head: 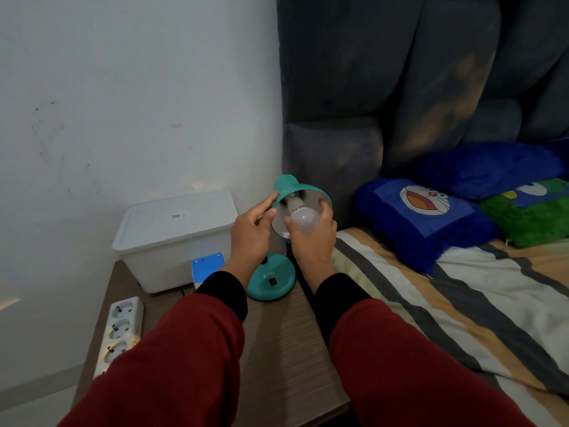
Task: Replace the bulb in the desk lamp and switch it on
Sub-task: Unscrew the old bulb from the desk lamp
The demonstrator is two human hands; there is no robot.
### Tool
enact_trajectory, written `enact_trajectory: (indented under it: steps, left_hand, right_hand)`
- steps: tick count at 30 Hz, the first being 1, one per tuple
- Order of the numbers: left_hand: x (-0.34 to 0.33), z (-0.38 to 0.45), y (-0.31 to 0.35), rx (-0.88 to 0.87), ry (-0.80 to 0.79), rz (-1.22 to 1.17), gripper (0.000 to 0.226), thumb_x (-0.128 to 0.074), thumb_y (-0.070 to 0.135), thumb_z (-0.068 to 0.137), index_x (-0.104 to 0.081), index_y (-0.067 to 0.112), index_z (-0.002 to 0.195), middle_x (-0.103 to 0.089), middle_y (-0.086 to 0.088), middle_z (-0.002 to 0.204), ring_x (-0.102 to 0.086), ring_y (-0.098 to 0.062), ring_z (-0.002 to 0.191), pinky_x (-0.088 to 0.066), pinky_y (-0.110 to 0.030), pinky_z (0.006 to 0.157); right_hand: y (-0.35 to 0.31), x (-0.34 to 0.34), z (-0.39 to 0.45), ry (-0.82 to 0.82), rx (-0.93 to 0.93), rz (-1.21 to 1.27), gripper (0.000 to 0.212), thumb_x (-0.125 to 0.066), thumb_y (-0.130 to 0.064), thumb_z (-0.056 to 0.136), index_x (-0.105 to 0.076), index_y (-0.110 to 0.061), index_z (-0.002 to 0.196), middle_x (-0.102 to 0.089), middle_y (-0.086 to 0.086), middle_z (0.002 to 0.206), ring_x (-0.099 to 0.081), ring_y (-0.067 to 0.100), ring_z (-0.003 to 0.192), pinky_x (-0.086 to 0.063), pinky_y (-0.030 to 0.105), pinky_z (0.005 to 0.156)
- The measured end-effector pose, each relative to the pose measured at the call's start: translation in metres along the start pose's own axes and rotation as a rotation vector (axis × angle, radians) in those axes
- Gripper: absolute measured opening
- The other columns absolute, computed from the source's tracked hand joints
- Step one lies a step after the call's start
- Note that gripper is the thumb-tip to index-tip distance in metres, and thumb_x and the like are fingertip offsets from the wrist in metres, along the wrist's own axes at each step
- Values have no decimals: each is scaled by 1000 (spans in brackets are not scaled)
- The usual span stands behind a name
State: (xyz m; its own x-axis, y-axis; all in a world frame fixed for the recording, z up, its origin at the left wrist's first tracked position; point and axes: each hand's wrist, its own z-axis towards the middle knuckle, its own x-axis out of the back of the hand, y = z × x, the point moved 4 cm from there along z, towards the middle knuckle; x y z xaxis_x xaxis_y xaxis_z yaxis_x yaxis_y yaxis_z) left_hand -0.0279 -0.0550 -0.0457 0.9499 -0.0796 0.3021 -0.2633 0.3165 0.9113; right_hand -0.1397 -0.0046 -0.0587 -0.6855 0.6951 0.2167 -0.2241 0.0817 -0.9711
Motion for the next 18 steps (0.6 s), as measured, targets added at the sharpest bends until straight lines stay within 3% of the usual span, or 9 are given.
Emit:
enact_trajectory:
  steps: [2, 5, 8, 10, 13, 18]
  left_hand:
    - [1, -2, 2, 0, -3, 10, 35, -52, 18, 95, -57, 27, 129, -60, 3, 132, -52, 3, 109, -37, 11, 74]
    - [4, -4, 7, -9, -19, 49, 36, -51, 19, 96, -55, 26, 131, -60, 1, 133, -55, -8, 120, -39, -4, 87]
    - [6, -6, 10, 11, -31, 98, 39, -50, 21, 97, -49, 25, 136, -58, 0, 134, -55, -13, 121, -34, -5, 88]
    - [7, -6, 8, 57, -59, 168, 45, -49, 25, 97, -42, 25, 141, -57, -4, 135, -54, -14, 123, -34, -14, 95]
    - [12, -8, -1, 113, -92, 371, 51, -51, 30, 95, -38, 18, 143, -54, -11, 136, -51, -21, 126, -34, -27, 105]
    - [34, -18, -11, 184, -97, 586, 51, -52, 25, 93, -41, 9, 140, -48, -15, 141, -43, -28, 132, -34, -32, 108]
  right_hand:
    - [-2, 1, 0, -22, 6, -53, 72, -72, -27, 81, -37, -17, 143, -39, 13, 138, -46, 27, 122, -37, 28, 98]
    - [-3, 2, 0, -41, -6, -74, 64, -72, -25, 80, -44, -16, 137, -40, 13, 135, -49, 27, 118, -39, 29, 98]
    - [-4, 4, -1, -36, -10, -78, 58, -72, -22, 78, -48, -16, 130, -45, 14, 129, -50, 29, 115, -43, 36, 100]
    - [-5, 6, -3, -33, -14, -84, 56, -72, -21, 77, -49, -15, 127, -49, 14, 126, -51, 29, 114, -43, 38, 100]
    - [-8, 9, -6, -44, -19, -96, 56, -72, -20, 76, -49, -16, 127, -49, 13, 126, -51, 28, 112, -44, 35, 97]
    - [-9, 15, -17, -69, -33, -118, 55, -72, -21, 77, -48, -17, 127, -48, 13, 127, -50, 26, 112, -41, 29, 86]
